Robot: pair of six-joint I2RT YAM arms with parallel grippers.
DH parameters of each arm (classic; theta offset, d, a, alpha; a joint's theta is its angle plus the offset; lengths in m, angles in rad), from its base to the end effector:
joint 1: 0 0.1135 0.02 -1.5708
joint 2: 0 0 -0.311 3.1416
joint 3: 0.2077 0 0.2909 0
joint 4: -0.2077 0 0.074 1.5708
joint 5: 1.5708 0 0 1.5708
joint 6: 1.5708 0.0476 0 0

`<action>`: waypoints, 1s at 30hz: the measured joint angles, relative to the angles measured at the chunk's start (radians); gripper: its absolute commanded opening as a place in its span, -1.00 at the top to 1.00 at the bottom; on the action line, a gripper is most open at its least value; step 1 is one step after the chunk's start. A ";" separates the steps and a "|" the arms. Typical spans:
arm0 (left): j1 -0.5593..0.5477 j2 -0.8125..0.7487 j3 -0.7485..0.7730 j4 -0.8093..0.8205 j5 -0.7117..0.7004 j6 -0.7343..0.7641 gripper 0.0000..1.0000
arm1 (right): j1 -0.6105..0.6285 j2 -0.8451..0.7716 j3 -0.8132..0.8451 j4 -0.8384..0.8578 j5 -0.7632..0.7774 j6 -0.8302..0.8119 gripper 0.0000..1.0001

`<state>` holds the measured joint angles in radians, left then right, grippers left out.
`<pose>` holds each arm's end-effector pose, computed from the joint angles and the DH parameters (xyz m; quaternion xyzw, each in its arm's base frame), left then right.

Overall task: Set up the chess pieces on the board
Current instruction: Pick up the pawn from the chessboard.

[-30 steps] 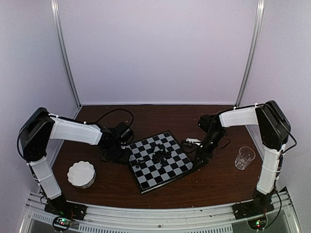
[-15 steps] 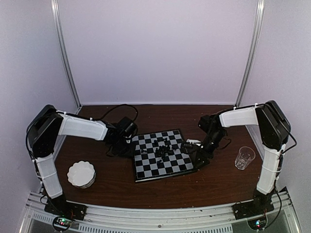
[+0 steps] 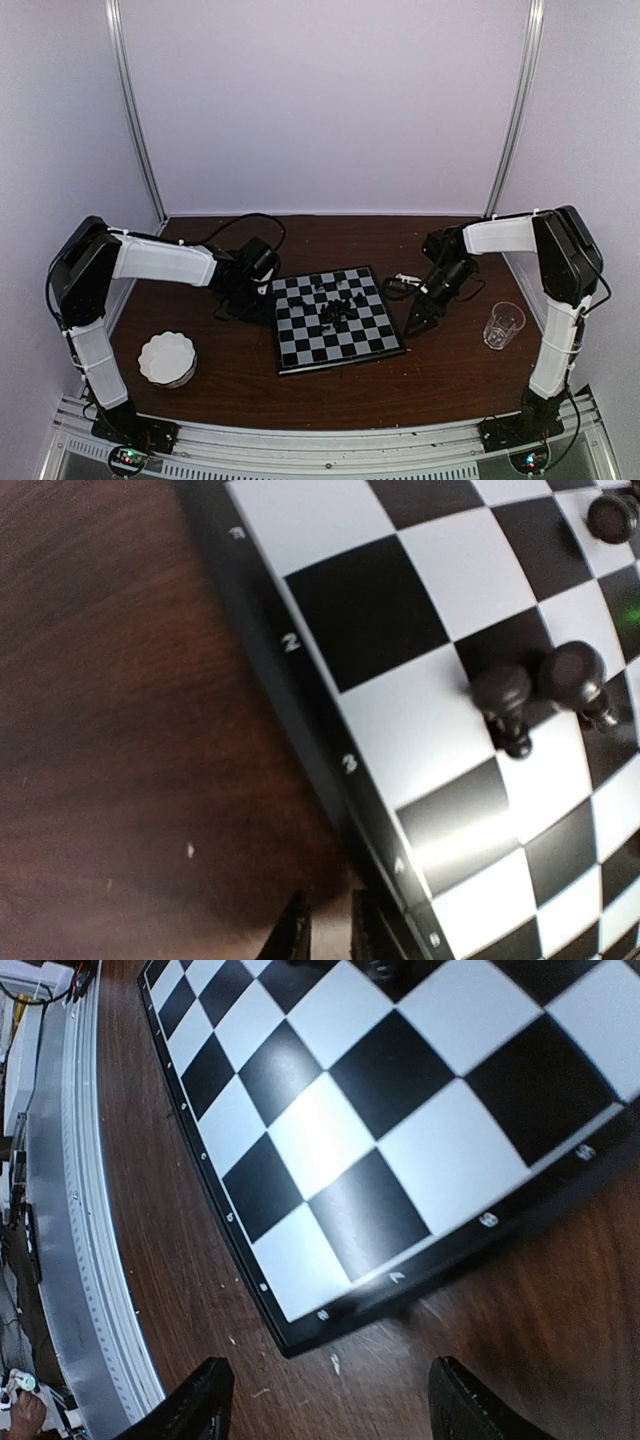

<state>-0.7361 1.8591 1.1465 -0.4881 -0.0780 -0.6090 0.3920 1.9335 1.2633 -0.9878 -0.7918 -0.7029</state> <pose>0.3041 -0.2705 0.1577 0.0552 0.9807 -0.0846 0.1677 0.3395 0.1770 0.1674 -0.4654 0.7958 0.3868 0.0199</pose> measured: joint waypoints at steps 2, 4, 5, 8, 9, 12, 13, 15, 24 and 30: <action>0.002 -0.035 0.001 -0.026 0.011 0.027 0.33 | -0.044 -0.010 0.011 -0.014 -0.009 0.000 -0.43; 0.002 -0.077 0.021 -0.071 0.023 0.062 0.21 | -0.082 -0.036 0.029 -0.034 -0.014 -0.001 -0.43; 0.002 -0.095 0.040 -0.090 0.030 0.086 0.16 | -0.100 -0.055 0.041 -0.043 -0.010 -0.002 -0.43; 0.003 -0.120 0.124 -0.137 0.058 0.153 0.02 | -0.117 -0.140 0.064 -0.043 0.010 0.004 -0.43; 0.005 -0.119 0.162 -0.153 0.074 0.178 0.00 | -0.116 -0.176 0.066 -0.040 0.014 0.012 -0.42; 0.019 -0.102 0.282 -0.194 0.135 0.240 -0.07 | -0.114 -0.269 0.066 -0.016 0.014 0.038 -0.34; 0.024 -0.088 0.323 -0.201 0.155 0.261 -0.07 | -0.112 -0.292 0.066 -0.006 0.013 0.046 -0.30; 0.037 -0.043 0.409 -0.213 0.198 0.304 -0.08 | -0.111 -0.323 0.065 0.009 0.009 0.058 -0.26; 0.119 0.187 0.640 -0.315 0.327 0.435 0.04 | -0.111 -0.425 -0.126 0.161 -0.016 0.105 -0.23; 0.129 0.199 0.602 -0.366 0.291 0.373 0.07 | -0.110 -0.423 -0.143 0.201 -0.011 0.109 -0.21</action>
<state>-0.6075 2.0583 1.7481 -0.8543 0.2127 -0.2356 0.2821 1.5101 1.1206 -0.7864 -0.8028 -0.5941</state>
